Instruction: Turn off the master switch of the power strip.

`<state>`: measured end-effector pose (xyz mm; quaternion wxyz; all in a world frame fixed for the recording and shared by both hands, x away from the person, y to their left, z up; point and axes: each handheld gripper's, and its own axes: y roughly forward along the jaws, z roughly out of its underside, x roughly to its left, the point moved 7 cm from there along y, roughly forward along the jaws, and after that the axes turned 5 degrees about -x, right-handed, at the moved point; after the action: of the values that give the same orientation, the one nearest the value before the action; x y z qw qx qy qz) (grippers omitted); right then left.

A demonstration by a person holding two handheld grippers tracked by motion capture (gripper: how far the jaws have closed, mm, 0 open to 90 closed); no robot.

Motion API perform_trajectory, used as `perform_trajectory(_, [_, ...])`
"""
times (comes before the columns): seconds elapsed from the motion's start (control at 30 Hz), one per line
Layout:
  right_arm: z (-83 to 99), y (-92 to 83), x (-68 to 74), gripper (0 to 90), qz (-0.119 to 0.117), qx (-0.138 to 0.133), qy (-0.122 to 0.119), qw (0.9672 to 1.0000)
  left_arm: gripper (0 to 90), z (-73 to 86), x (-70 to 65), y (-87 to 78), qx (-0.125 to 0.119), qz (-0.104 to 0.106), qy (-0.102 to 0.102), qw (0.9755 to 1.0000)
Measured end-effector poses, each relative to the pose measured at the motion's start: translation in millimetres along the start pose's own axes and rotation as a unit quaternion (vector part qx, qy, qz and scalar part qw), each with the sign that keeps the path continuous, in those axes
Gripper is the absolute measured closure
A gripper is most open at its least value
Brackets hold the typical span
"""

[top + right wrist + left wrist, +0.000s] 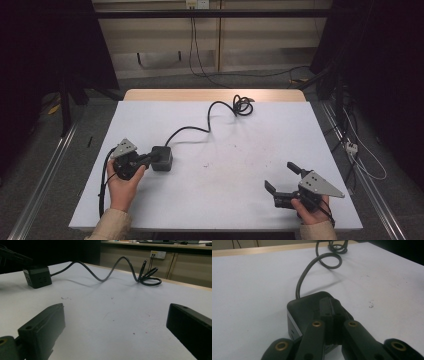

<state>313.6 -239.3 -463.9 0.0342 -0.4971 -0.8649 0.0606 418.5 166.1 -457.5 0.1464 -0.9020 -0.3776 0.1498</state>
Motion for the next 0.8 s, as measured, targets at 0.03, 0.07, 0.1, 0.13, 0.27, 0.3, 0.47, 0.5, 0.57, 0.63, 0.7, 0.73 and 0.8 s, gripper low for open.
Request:
perform_trajectory(0.03, [0.1,0.0,0.0,1.9,0.000,0.000,0.000,1.0000,90.0,0.2,0.2,0.0,0.001,0.000,0.001,1.0000])
perform_trajectory(0.07, [0.1,0.0,0.0,1.9,0.000,0.000,0.000,1.0000,90.0,0.4,0.4,0.0,0.003,0.000,0.002,1.0000])
perform_trajectory(0.1, [0.1,0.0,0.1,1.9,0.000,0.000,0.000,1.0000,90.0,0.5,0.6,0.1,0.003,0.000,0.003,1.0000])
perform_trajectory(0.13, [0.1,0.1,0.1,1.9,-0.001,0.000,0.000,1.0000,90.0,0.5,0.8,0.2,0.003,-0.001,0.004,1.0000])
perform_trajectory(0.27, [0.2,0.1,0.2,1.9,-0.001,0.001,0.000,1.0000,90.0,1.0,0.6,0.6,0.006,-0.001,0.001,1.0000])
perform_trajectory(0.3, [0.2,0.1,0.4,1.9,-0.001,0.001,0.000,1.0000,90.0,1.0,0.7,0.6,0.006,-0.002,0.003,1.0000])
perform_trajectory(0.47, [0.2,0.1,0.3,1.9,0.000,0.001,0.000,1.0000,90.0,1.0,-0.6,1.6,0.004,0.001,0.000,1.0000])
perform_trajectory(0.5, [0.2,0.1,0.3,1.9,-0.001,0.001,0.000,1.0000,90.0,0.9,-0.6,1.6,0.004,0.000,0.000,1.0000])
perform_trajectory(0.57, [0.0,0.1,0.4,1.9,-0.001,0.001,-0.001,1.0000,90.0,1.2,0.0,1.3,0.006,0.000,0.003,1.0000])
perform_trajectory(0.63, [0.0,0.1,0.4,1.9,-0.001,0.001,-0.001,1.0000,90.0,1.2,-0.2,1.3,0.006,0.000,0.001,1.0000])
perform_trajectory(0.7, [0.1,0.1,0.3,1.9,-0.001,0.001,-0.001,1.0000,90.0,1.2,-0.2,1.5,0.006,0.000,0.001,1.0000])
perform_trajectory(0.73, [0.1,0.1,0.3,1.9,-0.001,0.001,-0.001,1.0000,90.0,1.3,-0.3,1.5,0.006,0.000,0.000,1.0000])
perform_trajectory(0.8, [0.0,0.1,0.3,1.9,-0.001,0.000,-0.001,1.0000,90.0,1.3,-0.2,1.5,0.006,0.000,0.001,1.0000])
